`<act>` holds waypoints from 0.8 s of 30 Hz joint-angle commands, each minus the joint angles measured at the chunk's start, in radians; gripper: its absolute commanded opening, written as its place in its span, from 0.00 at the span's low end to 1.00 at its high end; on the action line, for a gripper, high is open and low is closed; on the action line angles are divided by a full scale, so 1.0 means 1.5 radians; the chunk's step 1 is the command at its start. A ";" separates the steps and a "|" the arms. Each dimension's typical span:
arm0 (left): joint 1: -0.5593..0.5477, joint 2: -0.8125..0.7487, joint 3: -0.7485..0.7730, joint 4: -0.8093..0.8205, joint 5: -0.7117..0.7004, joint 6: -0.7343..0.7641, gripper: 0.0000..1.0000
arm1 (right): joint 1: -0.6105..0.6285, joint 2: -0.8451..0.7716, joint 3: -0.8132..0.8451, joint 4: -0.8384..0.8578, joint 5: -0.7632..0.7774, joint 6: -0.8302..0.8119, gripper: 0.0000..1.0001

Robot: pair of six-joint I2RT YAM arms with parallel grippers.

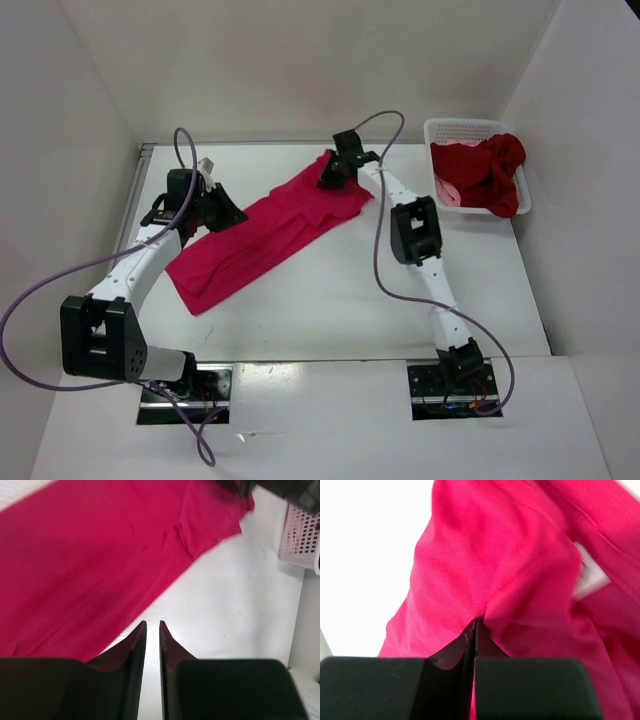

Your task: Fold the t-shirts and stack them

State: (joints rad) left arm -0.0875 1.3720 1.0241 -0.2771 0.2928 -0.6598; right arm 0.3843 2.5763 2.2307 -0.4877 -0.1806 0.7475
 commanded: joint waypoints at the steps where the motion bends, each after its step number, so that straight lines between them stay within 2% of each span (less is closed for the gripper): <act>1: 0.001 -0.031 0.005 -0.043 0.009 0.024 0.23 | 0.021 0.158 0.457 -0.211 0.008 -0.013 0.00; 2: -0.005 -0.037 0.006 -0.043 0.009 0.024 0.24 | 0.021 0.226 0.580 -0.234 -0.034 -0.005 0.00; 4: -0.005 -0.043 0.012 -0.059 0.009 0.024 0.26 | 0.014 0.140 0.449 -0.149 -0.058 0.014 0.02; 6: -0.005 -0.043 0.019 -0.059 0.009 0.024 0.26 | 0.024 0.039 0.385 -0.160 -0.017 -0.043 0.07; 7: -0.005 -0.050 0.019 -0.059 0.009 0.024 0.27 | 0.041 0.008 0.385 -0.196 0.003 -0.065 0.15; 10: -0.005 -0.051 0.033 -0.059 0.015 0.024 0.29 | 0.079 -0.130 0.323 -0.228 0.056 -0.126 0.30; 11: -0.005 -0.051 0.040 -0.059 0.015 0.024 0.29 | 0.088 -0.180 0.196 -0.191 0.056 -0.134 0.39; 12: -0.005 -0.051 0.040 -0.059 0.015 0.024 0.29 | 0.099 -0.302 0.104 -0.144 0.056 -0.140 0.44; 13: -0.005 -0.051 0.040 -0.059 0.015 0.017 0.29 | 0.116 -0.367 0.005 -0.090 0.056 -0.127 0.49; 14: -0.005 -0.051 0.040 -0.052 0.009 0.016 0.29 | 0.122 -0.428 -0.183 0.010 0.056 -0.109 0.50; 15: -0.005 -0.058 0.030 -0.051 0.009 0.016 0.29 | 0.130 -0.524 -0.261 0.047 0.028 -0.091 0.43; 16: 0.004 -0.058 0.020 -0.051 0.003 0.016 0.27 | 0.138 -0.558 -0.326 0.072 0.013 -0.055 0.34; 17: 0.014 -0.058 0.020 -0.051 0.013 0.016 0.25 | 0.168 -0.583 -0.436 0.110 0.006 -0.035 0.10; 18: 0.037 -0.065 0.011 -0.051 0.021 0.016 0.23 | 0.189 -0.621 -0.484 0.132 0.006 -0.018 0.00; 19: 0.043 -0.065 0.011 -0.051 0.021 0.025 0.19 | 0.236 -0.633 -0.573 0.157 0.012 0.021 0.00; 22: 0.049 -0.057 0.025 -0.066 0.012 0.033 0.19 | 0.299 -0.614 -0.652 0.263 0.012 0.082 0.00; 23: 0.056 -0.050 0.031 -0.066 0.012 0.039 0.18 | 0.337 -0.599 -0.669 0.277 0.025 0.115 0.06; 24: 0.062 -0.049 0.031 -0.066 0.012 0.039 0.18 | 0.354 -0.584 -0.669 0.307 0.037 0.125 0.20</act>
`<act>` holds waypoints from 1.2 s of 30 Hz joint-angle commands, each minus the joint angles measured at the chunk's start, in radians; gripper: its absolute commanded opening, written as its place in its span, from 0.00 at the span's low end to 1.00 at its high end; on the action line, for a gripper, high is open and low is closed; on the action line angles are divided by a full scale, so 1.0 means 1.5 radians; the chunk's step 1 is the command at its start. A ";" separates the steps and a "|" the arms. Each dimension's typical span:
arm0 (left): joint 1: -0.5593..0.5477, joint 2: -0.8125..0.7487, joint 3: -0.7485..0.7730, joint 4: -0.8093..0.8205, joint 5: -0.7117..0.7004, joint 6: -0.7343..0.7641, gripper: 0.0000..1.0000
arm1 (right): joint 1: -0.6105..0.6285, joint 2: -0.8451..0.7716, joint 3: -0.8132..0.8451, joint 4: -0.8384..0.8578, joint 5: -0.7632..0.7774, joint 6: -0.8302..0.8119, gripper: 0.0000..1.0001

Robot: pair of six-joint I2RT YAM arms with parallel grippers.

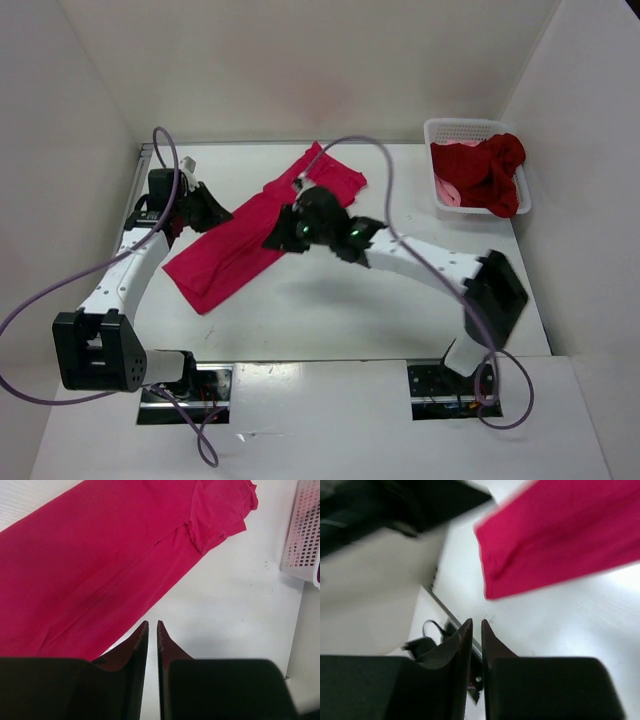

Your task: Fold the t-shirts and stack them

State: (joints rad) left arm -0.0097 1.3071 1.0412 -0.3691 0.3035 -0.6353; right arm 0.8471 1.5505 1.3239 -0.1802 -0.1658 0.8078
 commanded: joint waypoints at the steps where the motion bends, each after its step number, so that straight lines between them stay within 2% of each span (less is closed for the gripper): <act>1: 0.019 0.000 0.020 -0.004 0.005 0.023 0.18 | 0.059 0.135 -0.073 0.120 0.036 0.096 0.24; 3: 0.026 0.000 0.020 -0.004 0.005 0.023 0.18 | 0.082 0.170 -0.079 0.151 0.036 0.142 0.33; 4: 0.026 0.000 0.027 -0.011 -0.001 0.023 0.18 | 0.088 0.186 -0.079 0.181 0.036 0.153 0.42; 7: 0.026 0.000 0.027 -0.011 -0.001 0.023 0.18 | 0.094 0.272 -0.059 0.212 0.043 0.178 0.51; 9: 0.026 0.000 0.011 -0.011 0.006 0.023 0.18 | 0.094 0.319 -0.015 0.172 0.062 0.195 0.52; 16: 0.026 -0.019 -0.021 -0.011 0.019 0.023 0.19 | 0.094 0.409 0.040 0.151 0.131 0.274 0.56; 18: 0.026 -0.019 -0.021 -0.011 0.025 0.023 0.19 | 0.081 0.440 0.065 0.133 0.114 0.297 0.50; 19: 0.026 -0.019 -0.021 -0.011 0.025 0.023 0.19 | 0.081 0.453 0.073 0.132 0.101 0.303 0.38; 21: 0.026 -0.019 -0.021 -0.011 0.025 0.023 0.19 | 0.074 0.462 0.074 0.141 0.076 0.317 0.26; 22: 0.026 -0.019 -0.015 -0.011 0.025 0.030 0.19 | 0.067 0.462 0.033 0.184 0.070 0.317 0.17; 25: 0.009 -0.003 -0.008 -0.011 0.025 0.037 0.22 | 0.052 0.416 -0.030 0.197 0.050 0.300 0.02; 30: -0.019 0.059 0.030 0.007 0.010 0.051 0.25 | 0.025 0.236 -0.164 0.131 0.030 0.156 0.00; 33: -0.036 0.099 0.053 0.030 0.003 0.051 0.31 | -0.032 0.140 -0.294 0.092 -0.036 0.083 0.00; 34: -0.047 0.123 0.063 0.030 -0.004 0.051 0.31 | -0.044 0.121 -0.312 0.054 -0.052 0.062 0.00; 36: -0.061 0.154 0.080 0.049 -0.012 0.051 0.38 | -0.067 0.075 -0.347 0.002 -0.069 0.009 0.00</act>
State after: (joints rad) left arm -0.0780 1.4891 1.0992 -0.3641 0.3042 -0.5774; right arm 0.7902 1.7477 0.8669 -0.0341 -0.2058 0.9939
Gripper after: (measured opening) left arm 0.357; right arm 0.009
